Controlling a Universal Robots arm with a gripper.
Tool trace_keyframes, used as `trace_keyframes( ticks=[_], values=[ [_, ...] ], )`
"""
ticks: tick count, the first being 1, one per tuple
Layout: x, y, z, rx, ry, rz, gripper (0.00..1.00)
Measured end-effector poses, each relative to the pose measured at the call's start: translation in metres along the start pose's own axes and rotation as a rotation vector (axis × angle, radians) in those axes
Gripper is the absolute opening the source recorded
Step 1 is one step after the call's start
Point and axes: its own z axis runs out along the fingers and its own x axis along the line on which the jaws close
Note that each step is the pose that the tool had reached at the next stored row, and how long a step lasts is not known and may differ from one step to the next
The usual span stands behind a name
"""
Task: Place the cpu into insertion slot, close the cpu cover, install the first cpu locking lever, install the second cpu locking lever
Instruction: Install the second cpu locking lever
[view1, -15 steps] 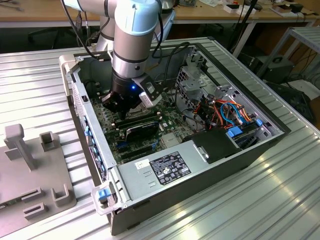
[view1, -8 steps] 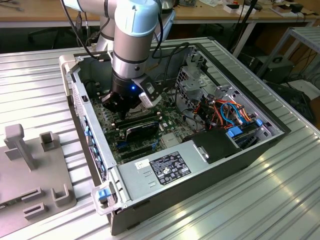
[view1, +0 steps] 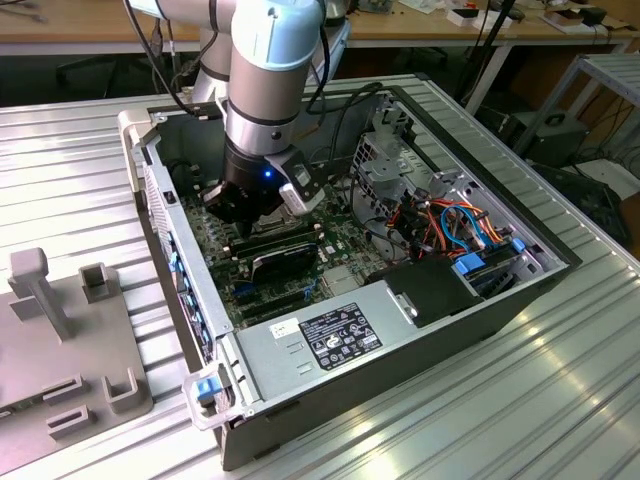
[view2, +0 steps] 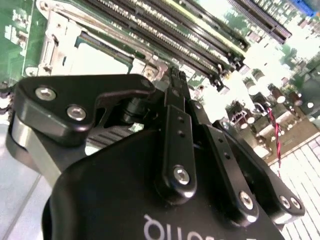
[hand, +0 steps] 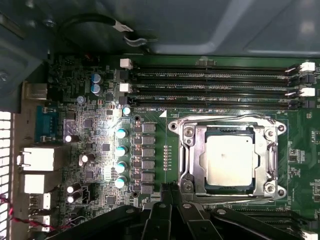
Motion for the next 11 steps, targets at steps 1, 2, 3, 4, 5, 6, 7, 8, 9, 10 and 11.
trace_keyframes(
  ticks=[1,2,3,4,5,6,7,8,9,10,11],
  values=[
    [0.0,0.0001,-0.0013,0.0001,0.0,0.0,0.11],
    [0.0,0.0002,-0.0029,0.0001,0.0001,0.0,0.11],
    [0.0001,0.0002,-0.004,0.0,0.0,0.0,0.11],
    [0.0,0.0003,-0.0053,0.0001,0.0001,0.0,0.11],
    [-0.0001,0.0004,-0.0076,0.0001,0.0001,0.0,0.11],
    [0.0,0.0005,-0.0094,0.0001,0.0,0.0,0.11],
    [0.0,0.0006,-0.0112,0.0,0.0,0.0,0.11],
    [0.0,0.0008,-0.013,0.0,0.0,0.0,0.11],
    [0.0,0.0008,-0.0143,0.0001,0.0001,0.0,0.11],
    [0.0,0.0009,-0.0149,-0.0001,-0.0001,0.0,0.11],
    [0.0,0.0009,-0.0149,-0.0002,-0.0001,0.0,0.11]
  ],
)
